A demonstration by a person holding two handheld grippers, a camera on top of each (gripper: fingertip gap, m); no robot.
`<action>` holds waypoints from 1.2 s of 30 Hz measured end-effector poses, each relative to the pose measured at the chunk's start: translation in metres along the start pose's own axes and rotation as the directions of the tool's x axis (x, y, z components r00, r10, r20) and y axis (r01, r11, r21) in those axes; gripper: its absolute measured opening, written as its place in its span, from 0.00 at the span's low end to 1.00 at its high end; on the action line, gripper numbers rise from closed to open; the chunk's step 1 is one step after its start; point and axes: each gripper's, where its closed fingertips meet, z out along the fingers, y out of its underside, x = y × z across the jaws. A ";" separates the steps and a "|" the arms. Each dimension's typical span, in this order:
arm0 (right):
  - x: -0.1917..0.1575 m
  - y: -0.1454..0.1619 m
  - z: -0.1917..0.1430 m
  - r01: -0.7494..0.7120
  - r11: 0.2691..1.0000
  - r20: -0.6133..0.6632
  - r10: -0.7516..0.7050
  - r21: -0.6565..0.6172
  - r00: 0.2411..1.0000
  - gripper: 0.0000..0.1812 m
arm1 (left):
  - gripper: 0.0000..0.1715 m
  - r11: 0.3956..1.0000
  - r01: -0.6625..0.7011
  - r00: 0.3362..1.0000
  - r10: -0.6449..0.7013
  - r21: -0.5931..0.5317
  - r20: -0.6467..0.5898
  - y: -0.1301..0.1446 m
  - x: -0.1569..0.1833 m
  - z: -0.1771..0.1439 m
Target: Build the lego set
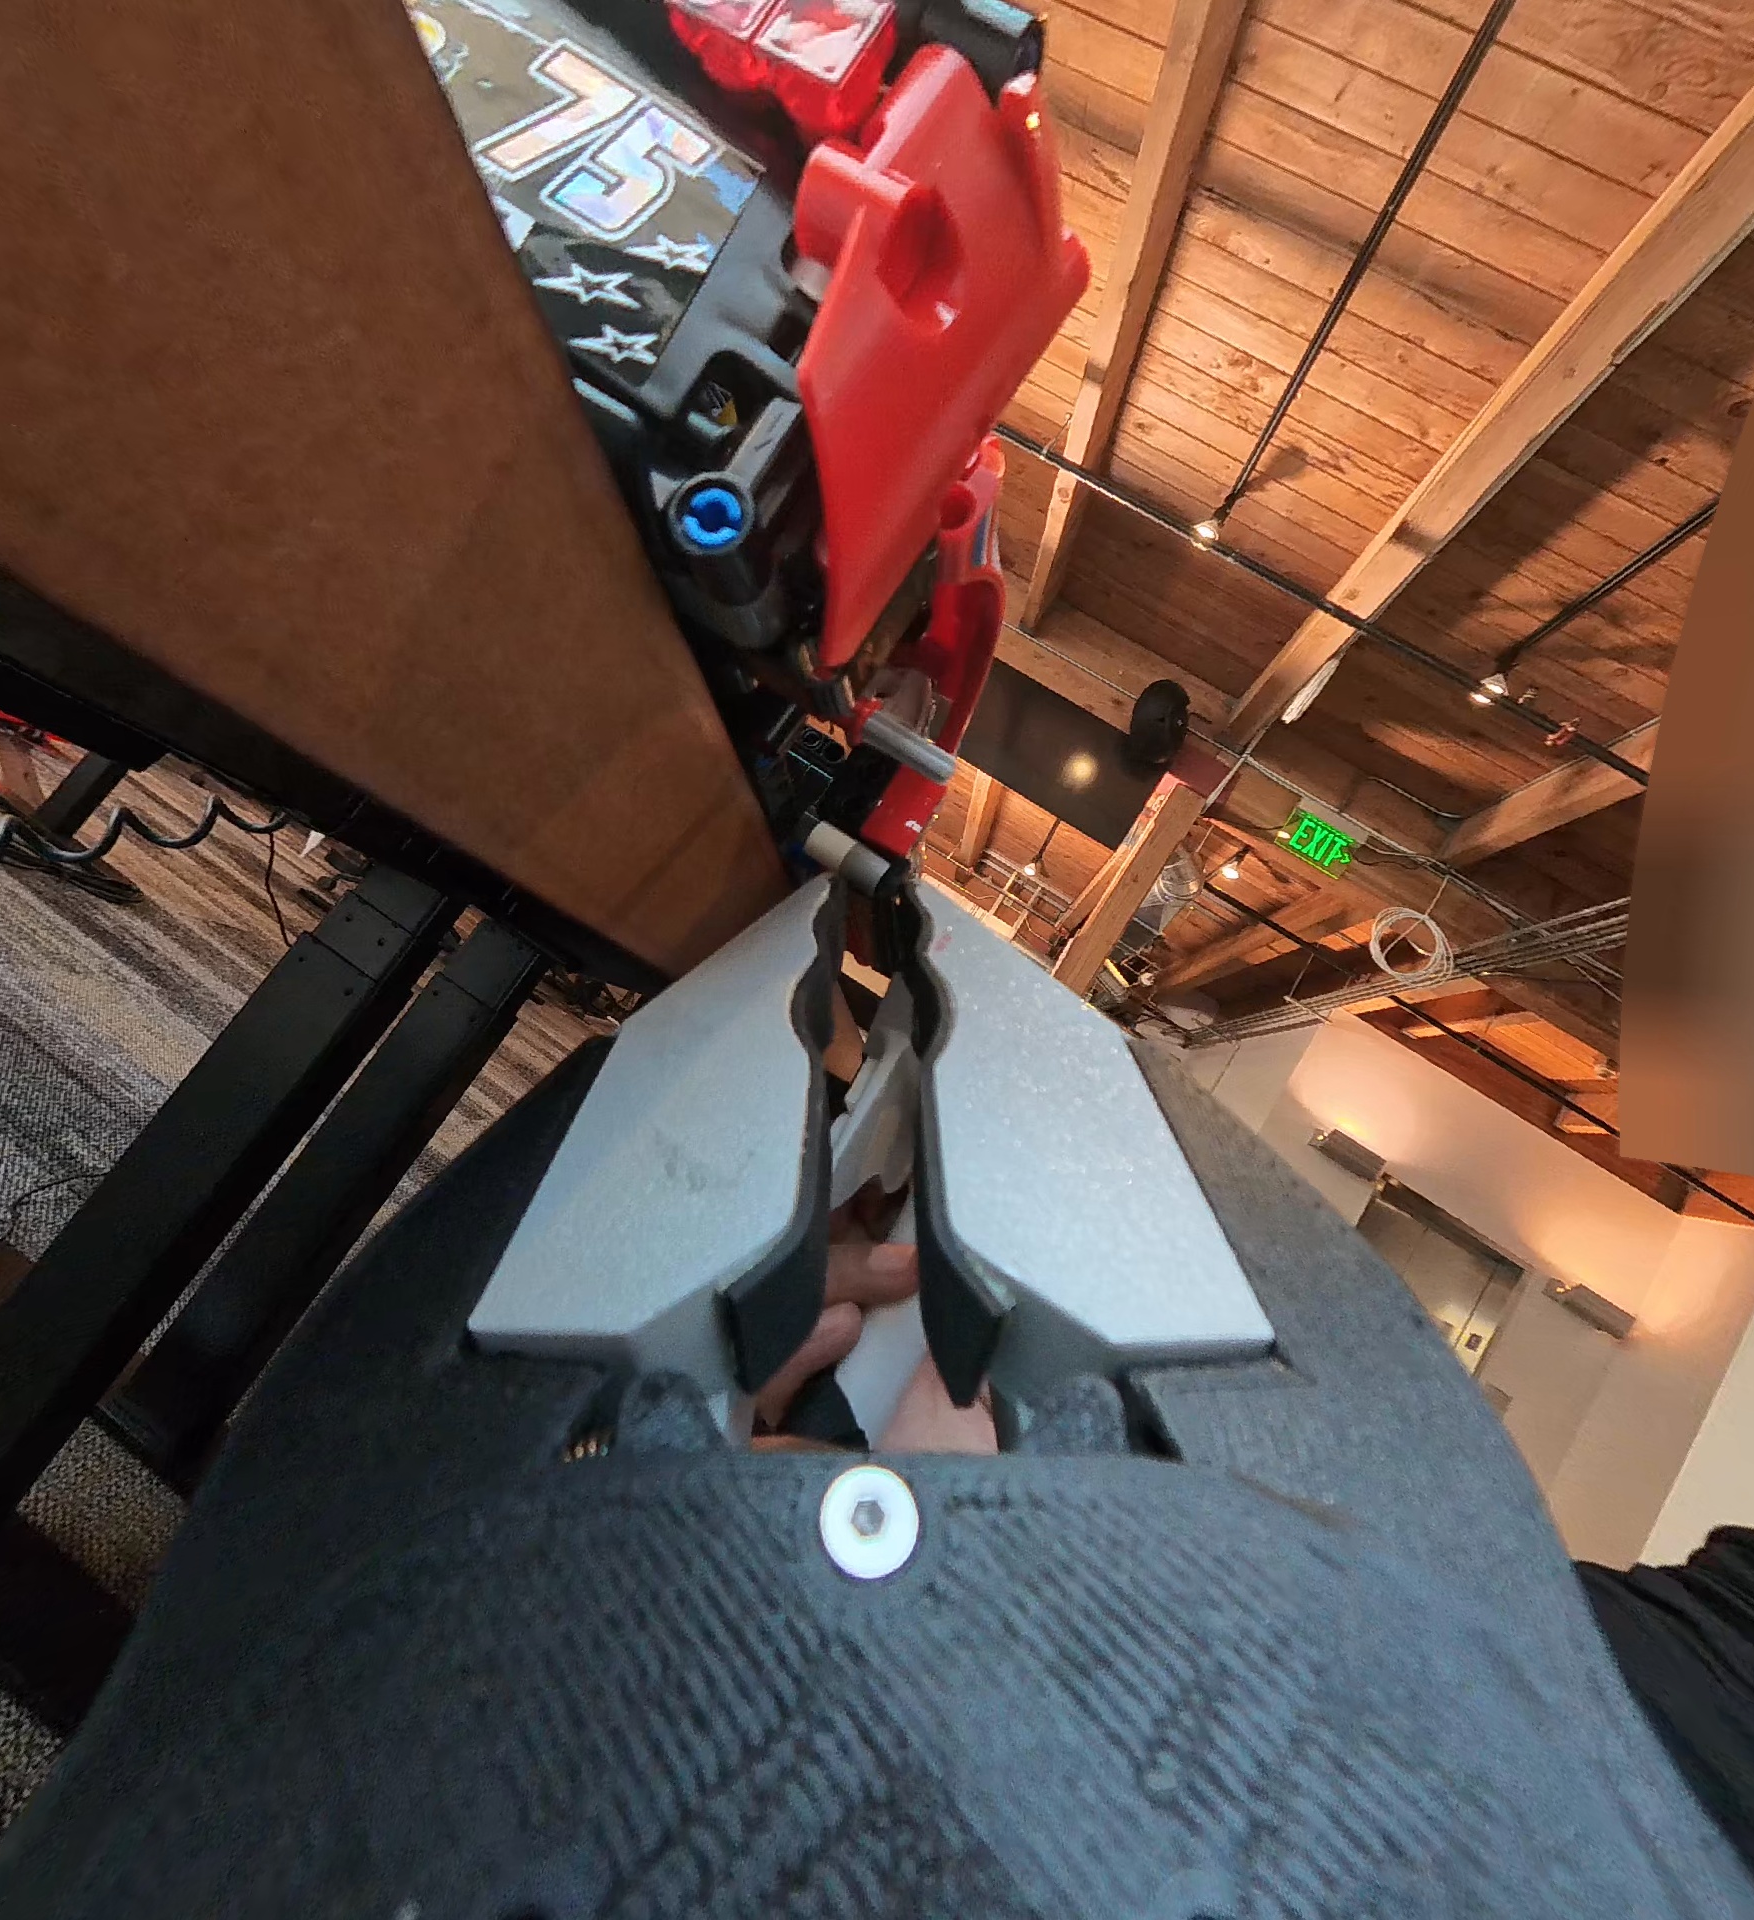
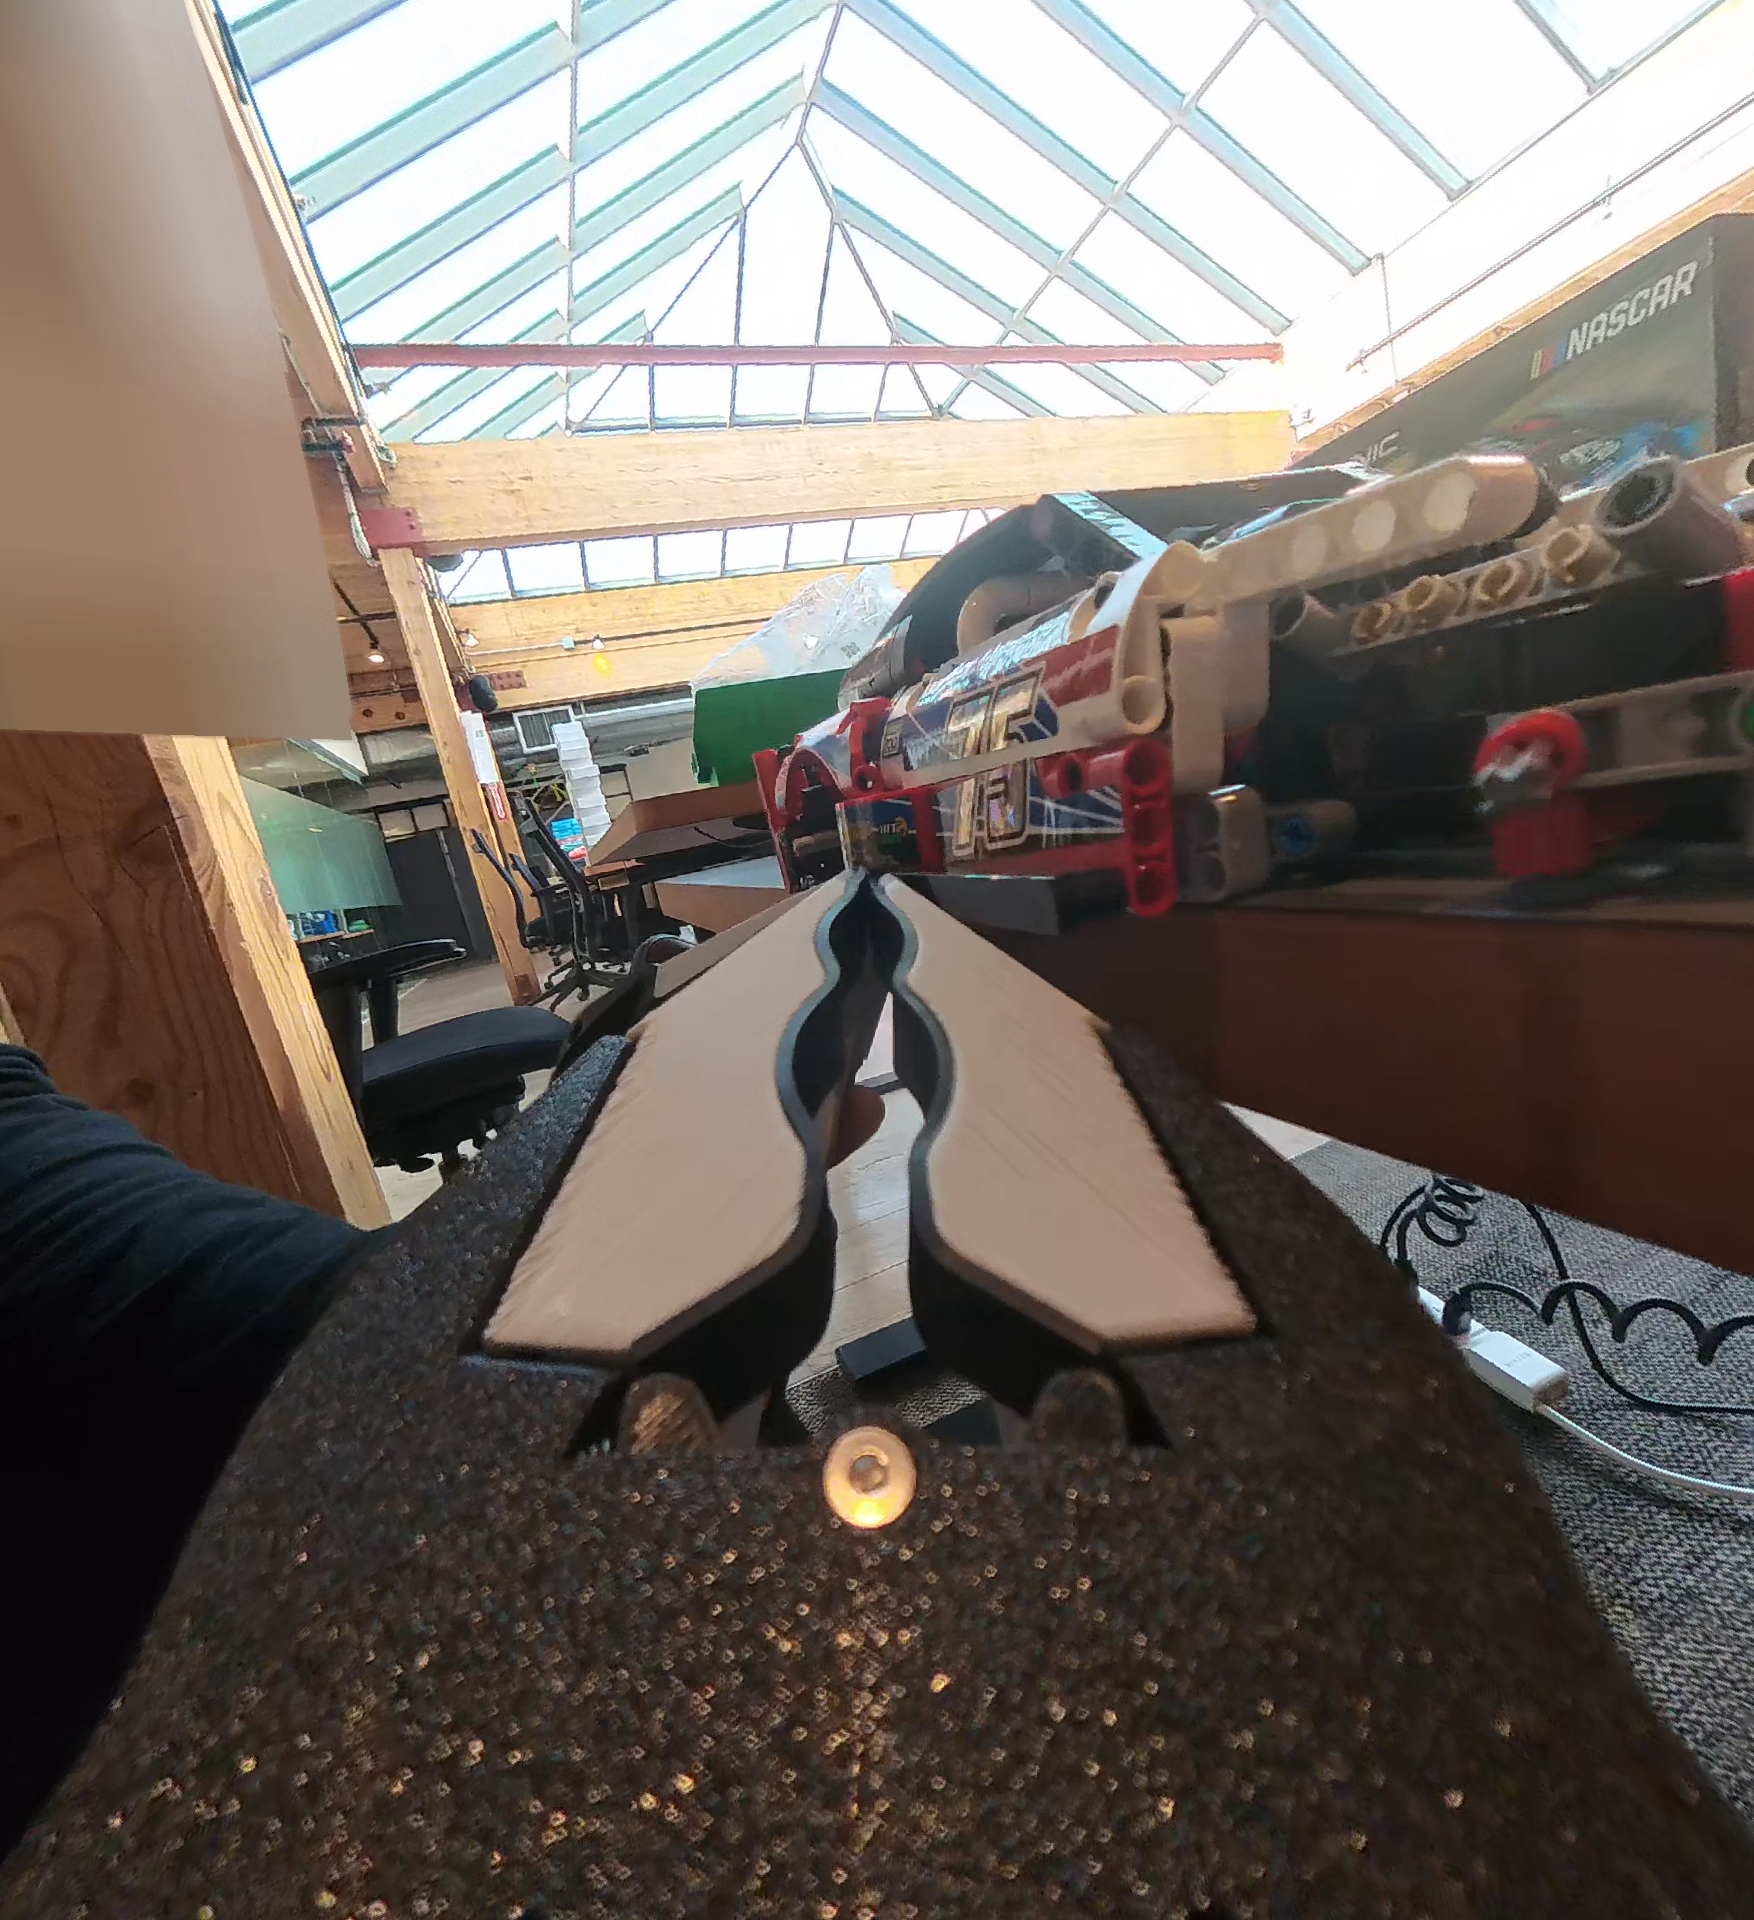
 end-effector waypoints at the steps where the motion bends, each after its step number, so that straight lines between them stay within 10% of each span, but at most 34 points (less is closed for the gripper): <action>1: 0.000 0.000 0.000 -0.002 1.000 -0.003 0.002 -0.001 1.000 0.00 | 0.04 1.000 0.001 1.000 -0.001 0.001 0.000 0.000 0.000 0.000; 36: 0.000 0.003 -0.005 0.099 0.994 -0.094 -0.103 -0.047 0.990 0.05 | 0.04 1.000 0.006 1.000 -0.006 -0.001 0.002 0.000 0.000 0.000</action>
